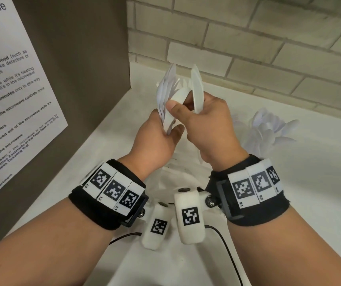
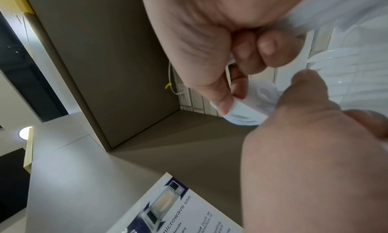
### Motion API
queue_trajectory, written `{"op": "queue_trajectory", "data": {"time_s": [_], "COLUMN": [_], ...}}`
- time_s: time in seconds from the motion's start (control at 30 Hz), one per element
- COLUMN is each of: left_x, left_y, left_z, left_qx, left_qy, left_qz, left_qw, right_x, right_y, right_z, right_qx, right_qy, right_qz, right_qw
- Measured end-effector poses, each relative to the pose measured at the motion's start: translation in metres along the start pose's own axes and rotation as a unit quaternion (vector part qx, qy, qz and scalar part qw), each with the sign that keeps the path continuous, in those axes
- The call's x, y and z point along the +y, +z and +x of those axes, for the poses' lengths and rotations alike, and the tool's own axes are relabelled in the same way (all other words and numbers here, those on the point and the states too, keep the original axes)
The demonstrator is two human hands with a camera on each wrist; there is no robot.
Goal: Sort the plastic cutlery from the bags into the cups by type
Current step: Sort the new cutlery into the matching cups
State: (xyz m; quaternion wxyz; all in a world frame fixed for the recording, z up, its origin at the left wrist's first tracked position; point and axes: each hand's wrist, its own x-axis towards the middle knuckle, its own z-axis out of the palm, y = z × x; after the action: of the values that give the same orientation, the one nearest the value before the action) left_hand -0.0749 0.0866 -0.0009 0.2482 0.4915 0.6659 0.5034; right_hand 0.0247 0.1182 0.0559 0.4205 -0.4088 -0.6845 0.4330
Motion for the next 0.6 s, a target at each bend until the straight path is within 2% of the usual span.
{"op": "queue_trajectory", "data": {"time_s": [0.23, 0.47, 0.6], "left_x": [0.006, 0.002, -0.002], "left_y": [-0.003, -0.003, -0.004], "left_z": [0.001, 0.003, 0.002], "left_qx": [0.019, 0.019, -0.004], "left_qy": [0.045, 0.043, 0.029], "left_qz": [0.044, 0.054, 0.043], "left_qw": [0.998, 0.997, 0.999], "right_x": [-0.010, -0.017, -0.026], "right_y": [-0.006, -0.012, -0.016], "right_z": [-0.003, 0.003, 0.007], "right_qx": [0.024, 0.046, 0.095], "right_qy": [-0.021, -0.042, -0.058], "right_qz": [0.016, 0.029, 0.071], "right_qw": [0.999, 0.998, 0.991]}}
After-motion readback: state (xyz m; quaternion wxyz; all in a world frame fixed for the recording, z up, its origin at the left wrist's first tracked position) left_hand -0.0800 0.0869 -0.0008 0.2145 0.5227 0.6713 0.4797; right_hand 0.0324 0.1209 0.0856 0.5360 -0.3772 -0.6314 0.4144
